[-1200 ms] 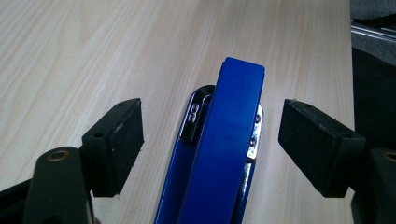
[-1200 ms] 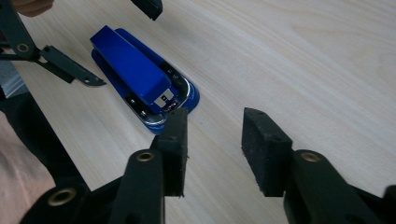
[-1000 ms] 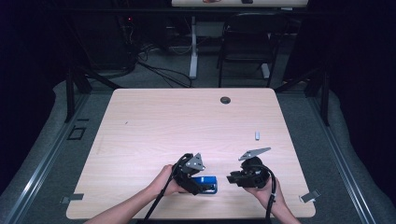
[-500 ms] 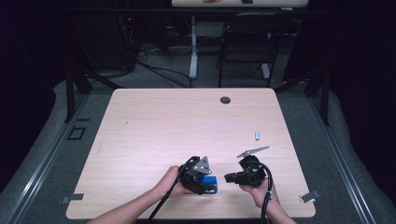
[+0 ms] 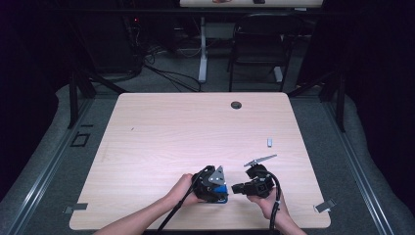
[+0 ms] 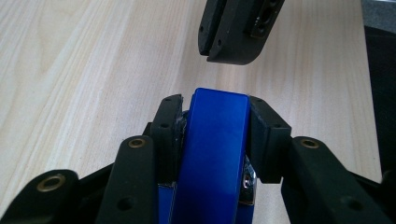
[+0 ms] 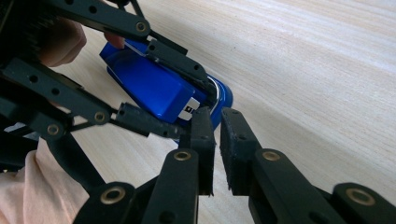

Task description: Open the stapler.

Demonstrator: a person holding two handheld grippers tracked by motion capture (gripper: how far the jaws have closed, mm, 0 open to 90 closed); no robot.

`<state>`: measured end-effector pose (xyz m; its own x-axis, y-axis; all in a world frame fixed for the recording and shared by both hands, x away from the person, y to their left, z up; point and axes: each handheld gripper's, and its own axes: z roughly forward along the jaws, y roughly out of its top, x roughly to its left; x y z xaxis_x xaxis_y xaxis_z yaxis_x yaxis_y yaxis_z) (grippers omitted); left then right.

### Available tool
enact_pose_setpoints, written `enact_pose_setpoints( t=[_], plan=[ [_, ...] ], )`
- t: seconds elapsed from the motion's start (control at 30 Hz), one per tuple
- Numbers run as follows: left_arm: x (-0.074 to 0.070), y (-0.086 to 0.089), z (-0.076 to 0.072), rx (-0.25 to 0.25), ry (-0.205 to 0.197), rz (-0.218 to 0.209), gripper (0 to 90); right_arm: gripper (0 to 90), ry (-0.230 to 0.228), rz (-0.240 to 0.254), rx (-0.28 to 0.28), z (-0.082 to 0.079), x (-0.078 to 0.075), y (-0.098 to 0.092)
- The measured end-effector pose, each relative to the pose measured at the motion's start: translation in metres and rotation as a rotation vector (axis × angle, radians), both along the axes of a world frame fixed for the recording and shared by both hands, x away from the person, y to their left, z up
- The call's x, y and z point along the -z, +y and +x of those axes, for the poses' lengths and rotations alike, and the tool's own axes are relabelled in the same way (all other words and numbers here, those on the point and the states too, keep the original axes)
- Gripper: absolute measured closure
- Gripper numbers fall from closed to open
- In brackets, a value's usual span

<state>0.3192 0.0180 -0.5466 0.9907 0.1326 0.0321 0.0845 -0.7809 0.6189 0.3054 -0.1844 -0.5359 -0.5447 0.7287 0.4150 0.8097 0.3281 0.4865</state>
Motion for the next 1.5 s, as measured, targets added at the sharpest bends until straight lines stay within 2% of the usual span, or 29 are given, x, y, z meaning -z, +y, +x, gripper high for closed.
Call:
enact_pose_setpoints(
  t=[0.2, 0.33, 0.4, 0.5, 0.53, 0.6, 0.67, 0.7, 0.77, 0.8, 0.87, 0.97, 1.1, 1.13, 1.23, 1.33, 1.5],
  plan=[
    [0.001, 0.002, -0.001, 0.017, -0.019, -0.012, 61.7, 84.1, 0.018, 0.010, 0.017, 0.001, 0.002, -0.002],
    [0.002, 0.005, -0.001, 0.038, -0.036, -0.036, 62.8, 84.5, 0.040, 0.023, 0.021, 0.001, 0.005, 0.000],
    [0.001, 0.008, 0.000, 0.036, -0.051, -0.044, 63.8, 85.4, 0.073, 0.049, 0.035, 0.002, 0.009, -0.001],
    [0.001, 0.010, 0.002, 0.030, -0.045, -0.059, 64.1, 86.0, 0.099, 0.071, 0.054, 0.003, 0.012, -0.002],
    [0.001, 0.011, 0.003, 0.028, -0.047, -0.063, 64.3, 86.6, 0.143, 0.127, 0.072, 0.005, 0.017, 0.000],
    [0.002, 0.011, 0.002, 0.033, -0.049, -0.062, 64.4, 88.0, 0.166, 0.152, 0.083, 0.007, 0.019, 0.003],
    [0.002, 0.011, 0.002, 0.033, -0.055, -0.069, 64.4, 88.3, 0.176, 0.144, 0.089, 0.007, 0.020, 0.005],
    [0.002, 0.011, 0.001, 0.039, -0.060, -0.071, 64.5, 88.6, 0.205, 0.167, 0.102, 0.009, 0.024, 0.005],
    [0.002, 0.011, 0.001, 0.046, -0.066, -0.071, 64.5, 88.8, 0.226, 0.181, 0.111, 0.010, 0.028, 0.005],
    [0.002, 0.011, 0.001, 0.046, -0.066, -0.071, 64.6, 89.0, 0.235, 0.201, 0.137, 0.010, 0.029, 0.007],
    [0.003, 0.012, 0.000, 0.046, -0.075, -0.077, 64.6, 89.4, 0.244, 0.201, 0.120, 0.012, 0.030, 0.006],
    [0.003, 0.013, 0.000, 0.050, -0.079, -0.082, 64.9, 90.0, 0.261, 0.224, 0.127, 0.014, 0.033, 0.004],
    [0.006, 0.012, -0.001, 0.055, -0.093, -0.080, 65.1, 90.0, 0.274, 0.224, 0.130, 0.014, 0.036, 0.004],
    [0.005, 0.012, 0.000, 0.055, -0.087, -0.082, 65.1, 90.0, 0.277, 0.238, 0.139, 0.014, 0.037, 0.004],
    [0.005, 0.012, 0.001, 0.055, -0.070, -0.074, 65.3, 90.0, 0.276, 0.231, 0.144, 0.015, 0.039, 0.004],
    [0.005, 0.013, 0.001, 0.055, -0.065, -0.081, 65.6, 90.0, 0.267, 0.223, 0.137, 0.015, 0.038, 0.005],
    [0.007, 0.015, 0.003, 0.048, -0.059, -0.104, 65.9, 90.0, 0.260, 0.240, 0.154, 0.016, 0.039, 0.006]
  ],
)
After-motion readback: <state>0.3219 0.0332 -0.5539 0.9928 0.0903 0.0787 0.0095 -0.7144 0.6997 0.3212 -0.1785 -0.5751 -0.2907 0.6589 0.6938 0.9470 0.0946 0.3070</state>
